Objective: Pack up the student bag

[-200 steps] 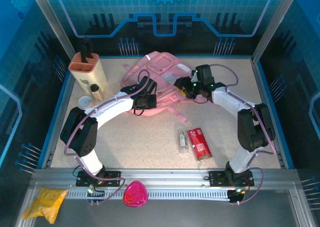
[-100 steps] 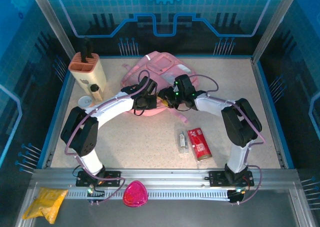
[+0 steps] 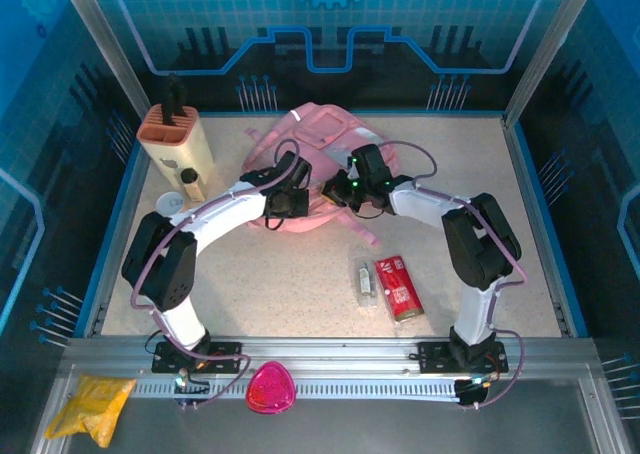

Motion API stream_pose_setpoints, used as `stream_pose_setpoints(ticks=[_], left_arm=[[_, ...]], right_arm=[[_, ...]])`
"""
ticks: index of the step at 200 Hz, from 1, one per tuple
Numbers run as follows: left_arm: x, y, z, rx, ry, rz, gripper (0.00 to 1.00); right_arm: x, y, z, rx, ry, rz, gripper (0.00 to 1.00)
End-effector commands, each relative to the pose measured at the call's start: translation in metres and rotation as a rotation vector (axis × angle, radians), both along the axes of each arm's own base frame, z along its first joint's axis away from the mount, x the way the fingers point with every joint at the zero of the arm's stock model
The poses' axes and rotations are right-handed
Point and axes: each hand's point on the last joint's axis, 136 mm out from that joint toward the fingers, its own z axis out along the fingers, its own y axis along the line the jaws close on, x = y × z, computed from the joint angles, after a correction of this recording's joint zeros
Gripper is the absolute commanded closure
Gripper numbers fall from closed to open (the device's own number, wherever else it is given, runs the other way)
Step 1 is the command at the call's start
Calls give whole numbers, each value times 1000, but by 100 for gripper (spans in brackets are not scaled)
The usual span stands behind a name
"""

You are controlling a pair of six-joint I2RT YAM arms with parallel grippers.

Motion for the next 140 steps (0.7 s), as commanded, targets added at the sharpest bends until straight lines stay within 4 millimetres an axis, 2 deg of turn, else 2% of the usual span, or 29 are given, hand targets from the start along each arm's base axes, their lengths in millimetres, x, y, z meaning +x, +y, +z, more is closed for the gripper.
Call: stream_pose_setpoints(ticks=[1, 17, 27, 55, 66, 93, 106, 113, 127, 140], left_arm=[[0, 52, 7, 84, -2, 67, 100], [0, 69, 2, 101, 17, 86, 100], [-2, 67, -1, 92, 30, 59, 100], [-23, 34, -8, 9, 79, -28, 100], [-33, 13, -6, -34, 83, -49, 100], [-45, -53, 6, -131, 54, -118, 100], [-41, -73, 10, -154, 37, -120, 100], [-36, -76, 11, -160, 30, -107, 100], [-25, -70, 10, -114, 21, -66, 100], [-18, -69, 13, -89, 6, -61, 100]], right_arm=[[5, -32, 23, -1, -76, 27, 100], [7, -44, 28, -15, -85, 45, 100], [15, -54, 33, -28, -102, 37, 100], [57, -85, 46, -86, -155, 6, 100], [76, -93, 53, -111, -176, -4, 100], [107, -84, 62, -115, -195, 56, 100], [112, -80, 61, -128, -186, 81, 100], [111, -82, 59, -144, -174, 83, 96], [104, -90, 60, -158, -161, 70, 86], [86, -92, 61, -143, -153, 62, 74]])
